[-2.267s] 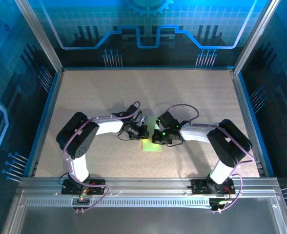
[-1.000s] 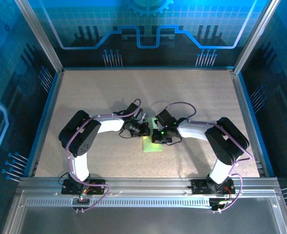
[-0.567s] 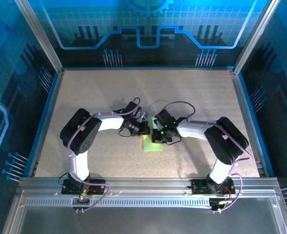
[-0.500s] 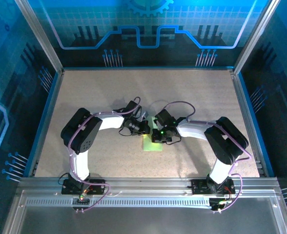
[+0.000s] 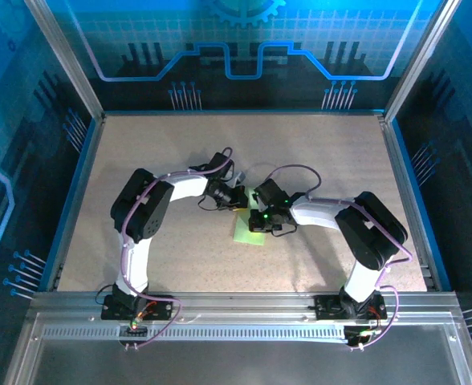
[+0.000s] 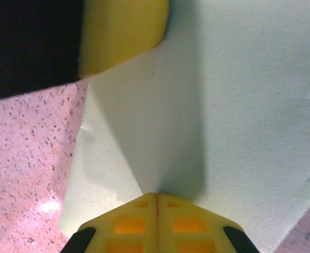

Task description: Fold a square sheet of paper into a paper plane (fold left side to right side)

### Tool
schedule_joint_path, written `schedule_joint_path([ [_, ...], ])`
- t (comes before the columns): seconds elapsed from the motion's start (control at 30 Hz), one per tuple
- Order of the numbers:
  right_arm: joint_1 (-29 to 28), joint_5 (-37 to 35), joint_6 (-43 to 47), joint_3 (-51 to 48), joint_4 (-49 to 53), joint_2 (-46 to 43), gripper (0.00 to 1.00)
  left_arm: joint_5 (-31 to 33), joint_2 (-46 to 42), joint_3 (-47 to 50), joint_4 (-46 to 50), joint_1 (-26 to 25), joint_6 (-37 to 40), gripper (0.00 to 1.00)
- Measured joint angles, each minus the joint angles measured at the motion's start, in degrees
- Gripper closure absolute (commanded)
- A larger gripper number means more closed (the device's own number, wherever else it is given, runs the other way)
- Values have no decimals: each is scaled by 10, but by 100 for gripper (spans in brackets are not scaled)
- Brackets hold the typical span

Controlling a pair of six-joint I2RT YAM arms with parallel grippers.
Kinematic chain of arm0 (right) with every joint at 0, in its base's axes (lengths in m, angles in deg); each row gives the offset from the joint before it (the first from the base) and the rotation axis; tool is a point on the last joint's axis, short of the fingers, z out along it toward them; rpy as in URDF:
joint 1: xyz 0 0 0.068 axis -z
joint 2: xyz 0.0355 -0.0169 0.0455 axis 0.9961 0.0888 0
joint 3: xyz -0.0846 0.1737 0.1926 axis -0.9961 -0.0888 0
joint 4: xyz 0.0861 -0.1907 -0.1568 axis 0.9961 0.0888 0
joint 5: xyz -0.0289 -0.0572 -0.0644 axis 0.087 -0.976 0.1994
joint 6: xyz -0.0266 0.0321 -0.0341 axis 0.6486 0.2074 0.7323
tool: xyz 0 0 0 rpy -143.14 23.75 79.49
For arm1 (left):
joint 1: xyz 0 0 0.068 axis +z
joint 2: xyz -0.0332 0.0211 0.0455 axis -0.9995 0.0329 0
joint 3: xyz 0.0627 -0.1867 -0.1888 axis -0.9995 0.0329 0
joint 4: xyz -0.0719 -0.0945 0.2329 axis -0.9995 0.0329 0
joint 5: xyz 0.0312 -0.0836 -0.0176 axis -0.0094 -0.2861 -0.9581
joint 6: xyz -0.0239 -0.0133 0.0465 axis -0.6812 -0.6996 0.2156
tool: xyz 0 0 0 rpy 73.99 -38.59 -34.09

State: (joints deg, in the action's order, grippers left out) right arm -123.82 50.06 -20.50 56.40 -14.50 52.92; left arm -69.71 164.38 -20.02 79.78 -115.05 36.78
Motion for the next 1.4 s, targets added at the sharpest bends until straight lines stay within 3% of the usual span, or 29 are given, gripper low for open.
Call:
schedule_joint_path([
  [0.7,11,-10,23,-12,-22,-4,100,21,88,-156,66,18,10,100],
  [1.4,19,-9,47,-12,-22,-5,100,42,127,-228,82,29,6,100],
])
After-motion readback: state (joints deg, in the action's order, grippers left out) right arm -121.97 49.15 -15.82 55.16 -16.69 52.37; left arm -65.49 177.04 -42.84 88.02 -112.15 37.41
